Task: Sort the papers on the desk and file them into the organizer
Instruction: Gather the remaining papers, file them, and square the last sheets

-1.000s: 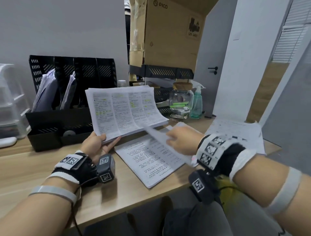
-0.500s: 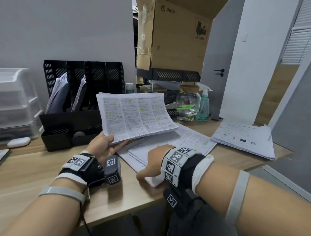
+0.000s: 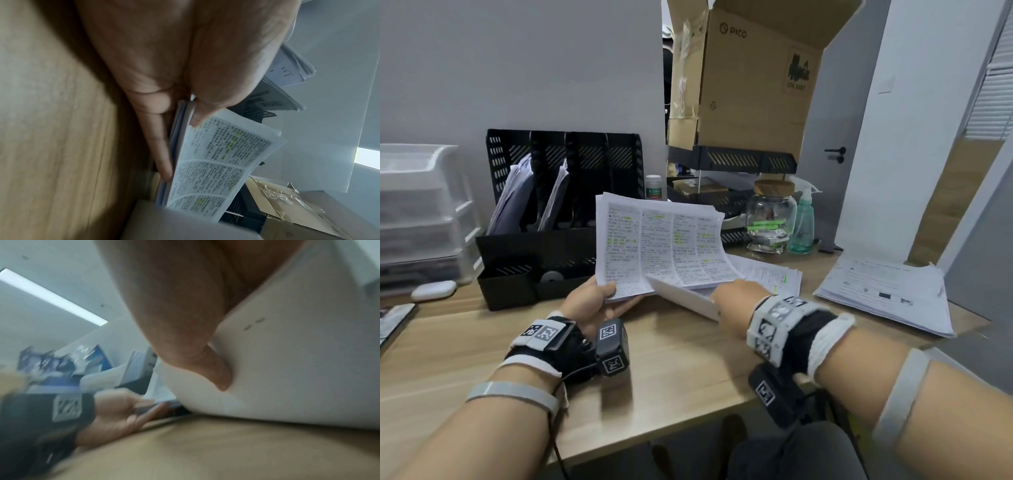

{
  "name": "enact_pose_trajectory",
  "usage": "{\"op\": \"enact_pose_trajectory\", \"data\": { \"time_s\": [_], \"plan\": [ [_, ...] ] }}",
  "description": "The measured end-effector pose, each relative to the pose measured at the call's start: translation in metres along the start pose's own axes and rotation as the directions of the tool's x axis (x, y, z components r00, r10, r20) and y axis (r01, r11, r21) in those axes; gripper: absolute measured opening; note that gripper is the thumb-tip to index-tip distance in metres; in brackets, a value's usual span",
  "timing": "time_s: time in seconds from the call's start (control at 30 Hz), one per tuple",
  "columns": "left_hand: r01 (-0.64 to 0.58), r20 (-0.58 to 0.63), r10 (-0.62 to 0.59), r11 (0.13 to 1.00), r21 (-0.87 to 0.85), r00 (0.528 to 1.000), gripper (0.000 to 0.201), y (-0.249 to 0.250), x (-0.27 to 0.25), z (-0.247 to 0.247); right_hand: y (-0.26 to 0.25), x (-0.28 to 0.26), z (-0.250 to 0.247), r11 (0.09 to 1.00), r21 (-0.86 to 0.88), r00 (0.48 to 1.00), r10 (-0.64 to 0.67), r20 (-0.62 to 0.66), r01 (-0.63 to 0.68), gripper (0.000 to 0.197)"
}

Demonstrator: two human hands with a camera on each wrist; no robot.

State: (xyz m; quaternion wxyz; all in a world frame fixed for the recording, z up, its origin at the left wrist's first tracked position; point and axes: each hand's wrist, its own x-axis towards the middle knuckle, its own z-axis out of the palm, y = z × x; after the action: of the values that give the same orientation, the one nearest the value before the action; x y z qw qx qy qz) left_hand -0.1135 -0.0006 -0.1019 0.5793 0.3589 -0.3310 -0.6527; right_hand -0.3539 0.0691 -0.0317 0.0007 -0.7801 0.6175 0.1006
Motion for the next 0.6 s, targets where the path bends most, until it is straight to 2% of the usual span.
{"op": "enact_pose_trajectory", "data": {
  "time_s": [0.1,0.2,0.3,0.37,0.47,0.53,0.6],
  "plan": [
    [0.020,-0.020,-0.021,1.000,-0.007,1.000,0.053,0.000,0.004,-0.003,0.043,-0.015,-0.021,0.985,0.165,0.991,0.076,-0.112,-0.056,0.020],
    [0.021,-0.012,-0.021,1.000,-0.018,1.000,0.053,-0.001,0.005,-0.001,0.092,-0.032,-0.052,0.941,0.319,0.930,0.216,-0.296,-0.117,0.028],
    [0.037,0.021,-0.037,0.999,-0.008,0.999,0.052,-0.002,0.006,-0.002,0.130,-0.049,-0.084,0.895,0.411,0.799,0.372,-0.473,-0.173,0.025],
    [0.037,0.031,-0.038,0.998,0.046,0.999,0.051,-0.002,0.004,-0.001,0.147,-0.057,-0.101,0.874,0.443,0.681,0.449,-0.578,-0.200,0.022],
    [0.047,0.032,-0.052,0.988,0.146,0.998,0.047,-0.003,0.002,0.004,0.162,-0.064,-0.117,0.832,0.528,0.518,0.533,-0.669,-0.174,0.023],
    [0.080,0.041,-0.091,0.972,0.223,0.995,0.044,-0.003,0.001,0.006,0.164,-0.063,-0.121,0.817,0.575,0.424,0.540,-0.727,-0.055,0.019],
    [0.128,0.050,-0.146,0.955,0.267,0.988,0.040,-0.003,0.001,0.007,0.157,-0.056,-0.118,0.806,0.578,0.395,0.493,-0.775,0.129,0.018]
  ]
}}
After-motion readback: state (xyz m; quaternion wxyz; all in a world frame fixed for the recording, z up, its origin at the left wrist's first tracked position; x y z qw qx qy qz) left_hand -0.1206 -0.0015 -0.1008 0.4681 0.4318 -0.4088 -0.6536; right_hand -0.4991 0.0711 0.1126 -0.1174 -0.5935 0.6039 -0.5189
